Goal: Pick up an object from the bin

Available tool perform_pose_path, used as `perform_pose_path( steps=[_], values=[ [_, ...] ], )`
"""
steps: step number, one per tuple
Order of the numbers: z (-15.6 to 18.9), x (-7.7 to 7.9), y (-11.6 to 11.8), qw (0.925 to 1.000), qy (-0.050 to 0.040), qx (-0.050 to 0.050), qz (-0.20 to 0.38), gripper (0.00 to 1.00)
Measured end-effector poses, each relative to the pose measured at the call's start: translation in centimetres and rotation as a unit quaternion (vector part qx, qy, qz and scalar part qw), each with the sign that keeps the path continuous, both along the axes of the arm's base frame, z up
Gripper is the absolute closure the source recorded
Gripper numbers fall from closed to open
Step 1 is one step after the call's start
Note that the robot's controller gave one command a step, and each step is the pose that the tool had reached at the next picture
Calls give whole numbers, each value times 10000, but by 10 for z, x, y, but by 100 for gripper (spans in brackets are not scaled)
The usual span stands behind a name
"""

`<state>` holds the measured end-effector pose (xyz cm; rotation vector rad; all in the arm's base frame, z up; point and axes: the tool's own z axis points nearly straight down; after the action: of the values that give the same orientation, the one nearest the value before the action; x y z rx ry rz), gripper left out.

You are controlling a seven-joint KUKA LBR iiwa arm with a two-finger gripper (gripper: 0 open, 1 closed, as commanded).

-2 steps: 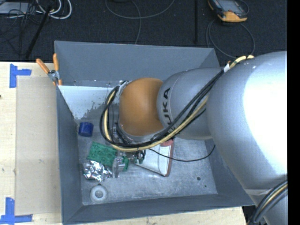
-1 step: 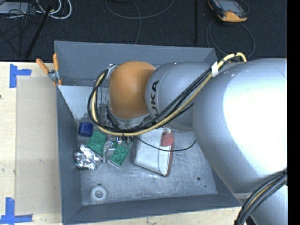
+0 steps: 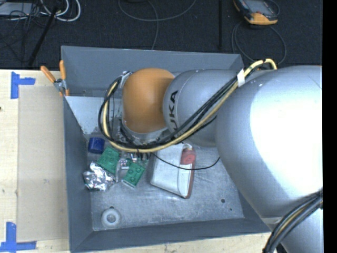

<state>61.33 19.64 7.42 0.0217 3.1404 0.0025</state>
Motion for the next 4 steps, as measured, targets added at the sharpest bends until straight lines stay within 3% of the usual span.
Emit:
perform_pose_path(
  steps=[1,2,3,4],
  values=[
    [0,-4,-14,9895,-20,38,-1442,0],
    [1,-31,-11,9850,-57,26,-1727,0],
    [2,-30,-11,9847,-66,35,-1741,100],
    [12,-30,-11,9847,7,-1,-1742,100]
  ],
)
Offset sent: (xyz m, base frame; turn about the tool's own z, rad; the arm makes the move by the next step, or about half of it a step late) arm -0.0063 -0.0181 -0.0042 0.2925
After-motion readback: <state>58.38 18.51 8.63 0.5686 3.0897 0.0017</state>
